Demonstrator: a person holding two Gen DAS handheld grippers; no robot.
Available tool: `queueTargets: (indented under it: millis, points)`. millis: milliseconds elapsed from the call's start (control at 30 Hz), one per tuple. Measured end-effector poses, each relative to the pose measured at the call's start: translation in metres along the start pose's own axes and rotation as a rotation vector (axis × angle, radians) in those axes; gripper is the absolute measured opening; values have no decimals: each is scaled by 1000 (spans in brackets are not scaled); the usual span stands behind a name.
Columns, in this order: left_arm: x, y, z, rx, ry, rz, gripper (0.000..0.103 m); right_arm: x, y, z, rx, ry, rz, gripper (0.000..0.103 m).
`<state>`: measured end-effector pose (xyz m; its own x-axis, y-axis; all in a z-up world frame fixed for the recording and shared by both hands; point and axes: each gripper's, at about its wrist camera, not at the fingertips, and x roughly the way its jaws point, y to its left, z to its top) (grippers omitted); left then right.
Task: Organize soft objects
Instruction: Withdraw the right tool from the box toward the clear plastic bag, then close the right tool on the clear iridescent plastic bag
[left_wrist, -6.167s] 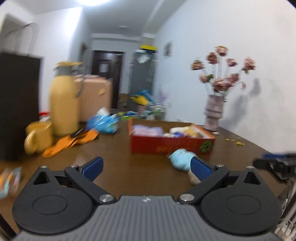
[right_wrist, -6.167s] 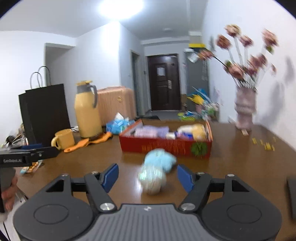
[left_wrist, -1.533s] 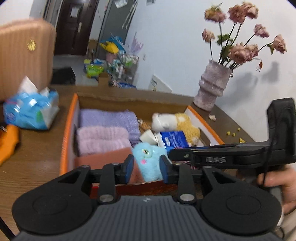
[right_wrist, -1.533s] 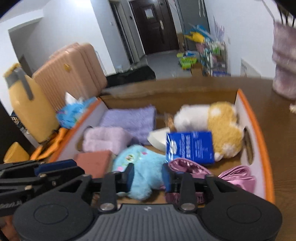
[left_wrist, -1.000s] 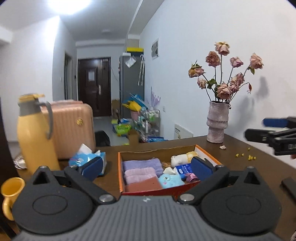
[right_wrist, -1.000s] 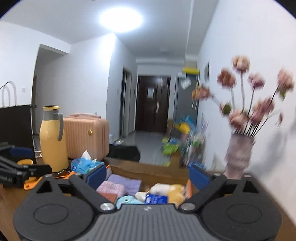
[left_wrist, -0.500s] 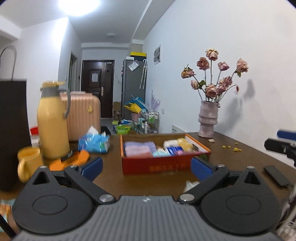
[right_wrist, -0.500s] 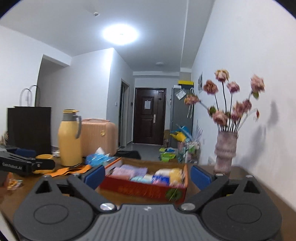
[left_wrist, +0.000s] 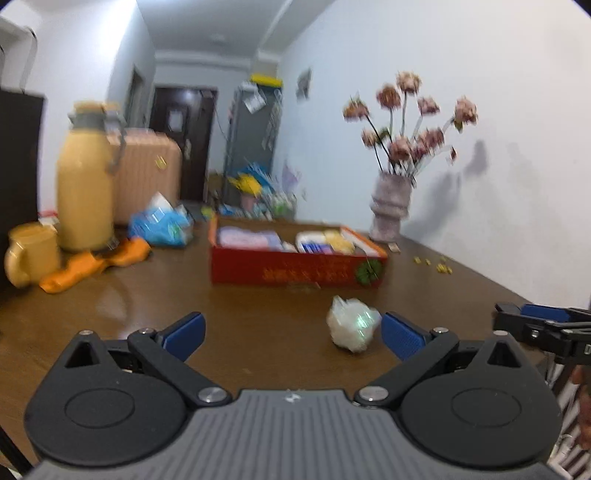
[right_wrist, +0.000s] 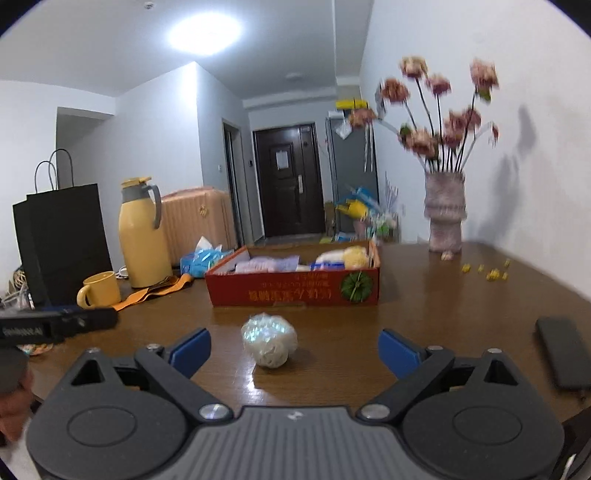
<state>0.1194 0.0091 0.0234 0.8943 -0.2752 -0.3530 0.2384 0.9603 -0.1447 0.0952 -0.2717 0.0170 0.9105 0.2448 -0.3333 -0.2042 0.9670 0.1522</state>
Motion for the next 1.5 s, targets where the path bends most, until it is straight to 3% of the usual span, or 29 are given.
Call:
queueTargets:
  millis: [200, 233, 333, 467, 600, 633, 733, 800, 833, 1133, 1500]
  points:
    - [56, -5, 2, -8, 92, -72, 103, 47, -16, -5, 91, 88, 36, 88]
    - [65, -4, 4, -13, 100, -82, 102, 55, -18, -3, 108, 100, 49, 83]
    - [92, -3, 12, -54, 112, -138, 95, 83, -28, 1, 173, 130, 86, 78]
    - [130, -2, 21, -95, 138, -211, 74, 125, -38, 7, 241, 174, 103, 62]
    - [165, 0, 20, -105, 207, -242, 49, 163, -43, 7, 320, 226, 162, 58]
    - [174, 3, 17, -117, 229, -259, 46, 171, -44, 6, 338, 239, 180, 55]
    - [191, 9, 8, -140, 280, -260, 33, 194, -45, 2, 362, 265, 196, 41]
    - [198, 13, 5, -157, 293, -283, 18, 206, -46, -1, 366, 282, 200, 31]
    - [200, 15, 4, -165, 296, -291, 17, 211, -47, -3, 379, 281, 226, 22]
    - [203, 15, 4, -164, 297, -288, 10, 216, -36, 1, 335, 264, 223, 15]
    - [131, -9, 22, -113, 196, -316, 9, 146, -23, 17, 300, 159, 238, 14]
